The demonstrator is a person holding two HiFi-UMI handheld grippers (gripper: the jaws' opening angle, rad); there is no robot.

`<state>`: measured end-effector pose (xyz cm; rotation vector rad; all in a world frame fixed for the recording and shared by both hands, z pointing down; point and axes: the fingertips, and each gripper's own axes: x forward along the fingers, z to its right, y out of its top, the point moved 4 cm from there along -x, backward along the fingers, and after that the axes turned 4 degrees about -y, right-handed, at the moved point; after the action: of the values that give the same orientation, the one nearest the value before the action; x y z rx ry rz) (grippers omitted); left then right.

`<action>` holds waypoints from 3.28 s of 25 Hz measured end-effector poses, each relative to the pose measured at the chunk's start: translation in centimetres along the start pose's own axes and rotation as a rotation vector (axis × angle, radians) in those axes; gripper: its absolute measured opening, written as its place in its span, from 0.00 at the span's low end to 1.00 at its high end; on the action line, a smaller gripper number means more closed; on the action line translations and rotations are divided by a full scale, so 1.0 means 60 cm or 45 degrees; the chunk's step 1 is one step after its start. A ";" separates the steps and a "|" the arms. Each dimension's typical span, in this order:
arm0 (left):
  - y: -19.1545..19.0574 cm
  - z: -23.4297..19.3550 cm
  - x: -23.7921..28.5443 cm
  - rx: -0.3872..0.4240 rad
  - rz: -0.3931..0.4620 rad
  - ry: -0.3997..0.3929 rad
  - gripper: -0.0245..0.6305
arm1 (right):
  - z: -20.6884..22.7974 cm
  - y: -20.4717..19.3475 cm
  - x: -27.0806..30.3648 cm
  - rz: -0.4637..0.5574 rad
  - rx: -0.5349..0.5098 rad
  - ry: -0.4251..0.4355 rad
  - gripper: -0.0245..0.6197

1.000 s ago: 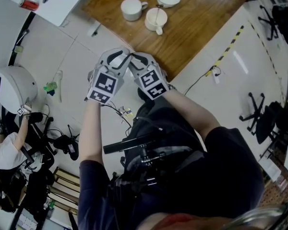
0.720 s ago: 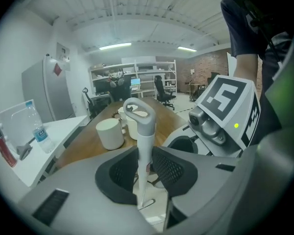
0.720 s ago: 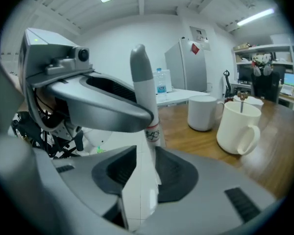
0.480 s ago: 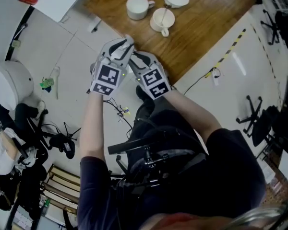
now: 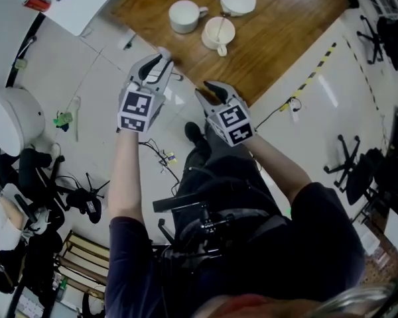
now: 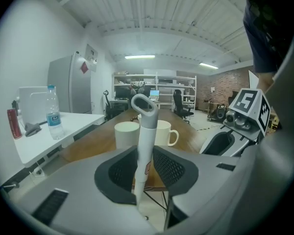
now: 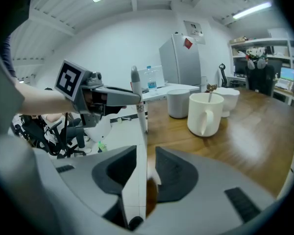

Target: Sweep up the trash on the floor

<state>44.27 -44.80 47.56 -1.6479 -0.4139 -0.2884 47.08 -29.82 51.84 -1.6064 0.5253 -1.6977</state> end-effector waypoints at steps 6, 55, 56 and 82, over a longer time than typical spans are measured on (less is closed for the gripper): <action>-0.011 -0.004 -0.012 -0.033 -0.003 0.020 0.31 | 0.010 -0.022 -0.013 -0.027 -0.007 -0.016 0.26; -0.024 -0.109 0.033 -0.113 -0.042 0.242 0.29 | 0.034 -0.044 -0.014 -0.102 -0.029 0.011 0.25; -0.022 -0.110 0.034 -0.105 -0.050 0.243 0.29 | 0.035 -0.045 -0.015 -0.101 -0.028 0.007 0.25; 0.017 -0.011 -0.097 -0.085 0.040 0.281 0.30 | -0.009 0.049 -0.069 0.082 -0.147 0.034 0.25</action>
<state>39.51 -46.14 44.29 -1.6650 -0.2133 -0.4592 47.05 -28.75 46.85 -1.6314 0.6920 -1.6691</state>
